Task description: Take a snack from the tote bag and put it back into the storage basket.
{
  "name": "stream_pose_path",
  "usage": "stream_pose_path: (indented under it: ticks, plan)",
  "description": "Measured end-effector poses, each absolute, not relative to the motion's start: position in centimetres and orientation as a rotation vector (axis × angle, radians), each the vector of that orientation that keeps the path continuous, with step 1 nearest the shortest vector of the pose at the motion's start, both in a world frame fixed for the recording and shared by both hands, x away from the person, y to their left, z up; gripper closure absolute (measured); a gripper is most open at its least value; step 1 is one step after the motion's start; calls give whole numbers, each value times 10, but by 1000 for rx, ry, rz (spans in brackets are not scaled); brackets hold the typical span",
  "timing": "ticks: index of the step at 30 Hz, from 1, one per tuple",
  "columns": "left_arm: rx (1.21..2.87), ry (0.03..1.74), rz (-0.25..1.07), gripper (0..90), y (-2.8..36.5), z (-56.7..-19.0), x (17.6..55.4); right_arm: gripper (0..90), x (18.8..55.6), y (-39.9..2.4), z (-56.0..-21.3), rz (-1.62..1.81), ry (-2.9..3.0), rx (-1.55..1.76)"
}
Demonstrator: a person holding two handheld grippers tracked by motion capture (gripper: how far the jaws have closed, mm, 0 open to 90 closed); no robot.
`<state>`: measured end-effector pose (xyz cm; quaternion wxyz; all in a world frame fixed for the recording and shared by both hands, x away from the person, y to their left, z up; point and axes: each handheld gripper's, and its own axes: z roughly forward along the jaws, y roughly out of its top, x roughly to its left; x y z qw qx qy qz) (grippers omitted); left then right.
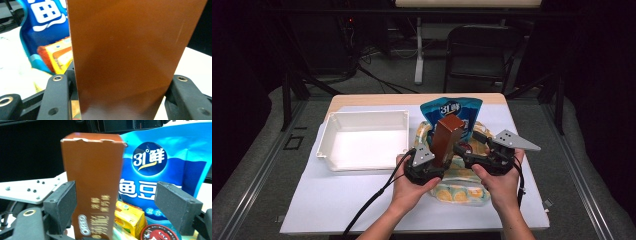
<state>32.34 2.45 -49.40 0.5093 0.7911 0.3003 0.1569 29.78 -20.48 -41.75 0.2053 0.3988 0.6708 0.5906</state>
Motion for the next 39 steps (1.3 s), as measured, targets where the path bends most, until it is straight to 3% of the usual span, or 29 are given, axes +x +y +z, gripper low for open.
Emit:
stream_pose_path:
  ticks: [24, 39]
  plan:
    - [1845, 789, 424, 445, 77, -481, 322, 165, 308, -232, -451, 1504, 1837, 1176]
    - [1842, 845, 460, 445, 109, -482, 321, 162, 294, -268, -483, 1395, 1847, 1241]
